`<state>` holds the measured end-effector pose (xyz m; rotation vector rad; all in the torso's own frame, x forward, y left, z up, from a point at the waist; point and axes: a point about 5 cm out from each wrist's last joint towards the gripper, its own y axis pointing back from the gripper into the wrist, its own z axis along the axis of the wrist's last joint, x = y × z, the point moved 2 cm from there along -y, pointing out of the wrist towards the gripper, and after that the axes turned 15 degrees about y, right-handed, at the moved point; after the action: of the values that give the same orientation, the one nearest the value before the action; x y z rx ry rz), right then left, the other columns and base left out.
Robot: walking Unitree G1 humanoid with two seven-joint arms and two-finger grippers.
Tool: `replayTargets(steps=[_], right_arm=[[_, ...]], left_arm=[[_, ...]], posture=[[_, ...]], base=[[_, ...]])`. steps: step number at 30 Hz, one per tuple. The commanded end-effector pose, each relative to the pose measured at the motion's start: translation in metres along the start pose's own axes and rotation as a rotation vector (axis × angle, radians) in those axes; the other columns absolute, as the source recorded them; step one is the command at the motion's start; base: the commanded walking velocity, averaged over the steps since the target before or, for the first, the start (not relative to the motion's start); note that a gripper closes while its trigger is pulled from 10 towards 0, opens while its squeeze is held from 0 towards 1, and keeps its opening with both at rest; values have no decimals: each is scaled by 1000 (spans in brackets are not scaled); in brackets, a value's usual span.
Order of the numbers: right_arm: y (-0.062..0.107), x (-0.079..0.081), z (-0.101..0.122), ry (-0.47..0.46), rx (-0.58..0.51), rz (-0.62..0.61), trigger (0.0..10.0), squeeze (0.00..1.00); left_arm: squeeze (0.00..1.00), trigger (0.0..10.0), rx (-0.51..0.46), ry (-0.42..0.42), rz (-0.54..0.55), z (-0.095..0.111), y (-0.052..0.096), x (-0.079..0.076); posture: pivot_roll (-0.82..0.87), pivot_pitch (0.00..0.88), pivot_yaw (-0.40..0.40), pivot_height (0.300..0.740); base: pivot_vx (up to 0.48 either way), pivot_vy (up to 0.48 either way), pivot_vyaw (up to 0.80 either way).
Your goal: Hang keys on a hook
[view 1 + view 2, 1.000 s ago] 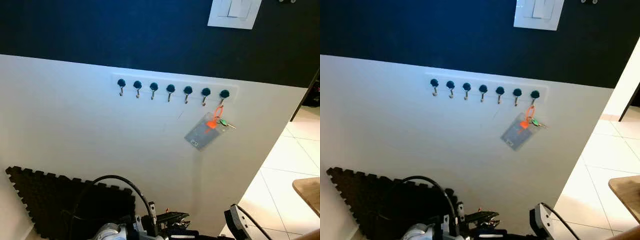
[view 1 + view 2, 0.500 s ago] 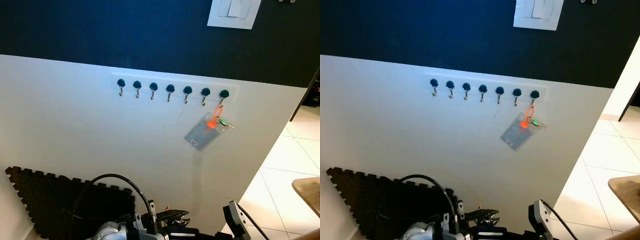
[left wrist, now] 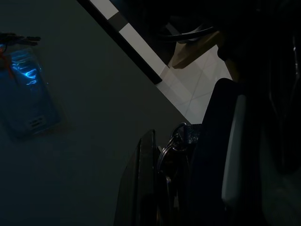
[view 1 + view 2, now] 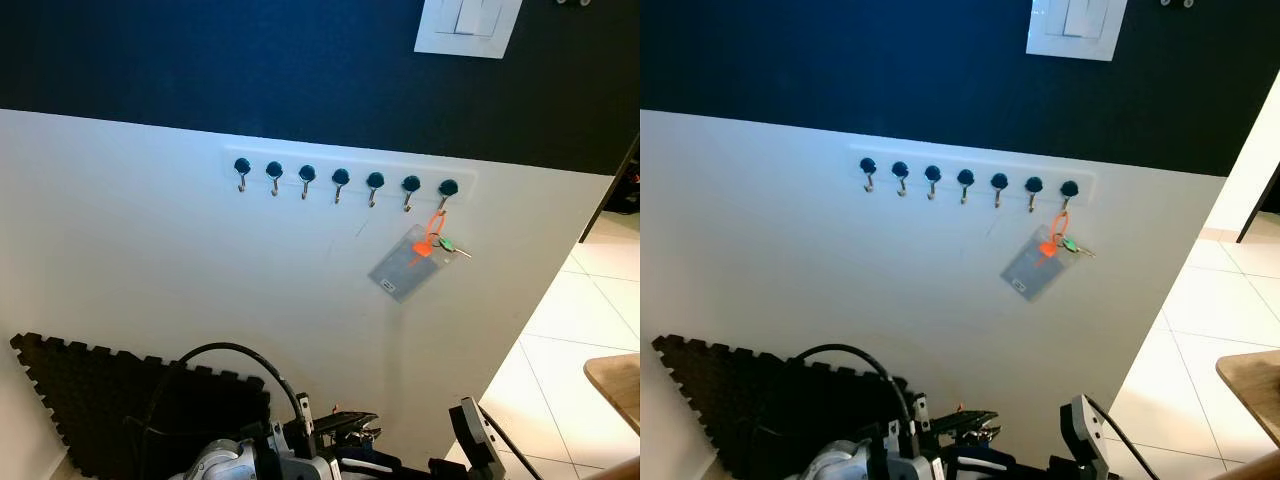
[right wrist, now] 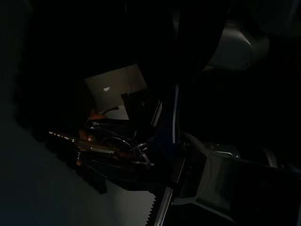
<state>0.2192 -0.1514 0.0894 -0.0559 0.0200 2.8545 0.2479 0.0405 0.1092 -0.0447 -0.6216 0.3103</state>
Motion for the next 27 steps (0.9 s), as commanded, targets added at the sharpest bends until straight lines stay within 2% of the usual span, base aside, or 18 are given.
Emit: replayTargets(steps=[1,10,12,14,15,16,17,18,27], right_arm=[[-1,3,-2,-3,11,3,10000,0],[-1,2,-2,4,11,5,10000,0],[-1,2,-1,5,10,4,10000,0],[-1,2,-1,5,10,4,10000,0],[-2,2,-1,6,10,4,10000,0],[-2,2,-1,7,9,4,10000,0],[-2,2,-1,7,9,4,10000,0],[-2,2,-1,9,10,5,10000,0],[-2,2,0,11,10,6,10000,0]], left_arm=[[0,10000,-17,26,16,2,-6,-1],[0,10000,-3,45,35,-1,-5,1],[51,10000,3,58,48,-2,-5,3],[51,10000,5,62,52,-2,-5,4],[427,10000,5,64,61,-2,-5,5],[702,10000,7,67,68,-3,-5,6],[702,10000,7,67,68,-3,-5,6],[1000,10000,9,72,74,-3,-5,7],[1000,10000,11,39,69,-3,-4,8]], posture=[[50,69,-63,740],[49,68,-63,740],[49,68,-63,740],[49,68,-63,740],[50,69,-64,740],[50,68,-64,740],[50,68,-64,740],[50,69,-64,740],[50,65,-64,740]], base=[[0,0,0],[0,0,0],[0,0,0],[0,0,0],[0,0,0],[0,0,0],[0,0,0],[0,0,0],[0,0,0]])
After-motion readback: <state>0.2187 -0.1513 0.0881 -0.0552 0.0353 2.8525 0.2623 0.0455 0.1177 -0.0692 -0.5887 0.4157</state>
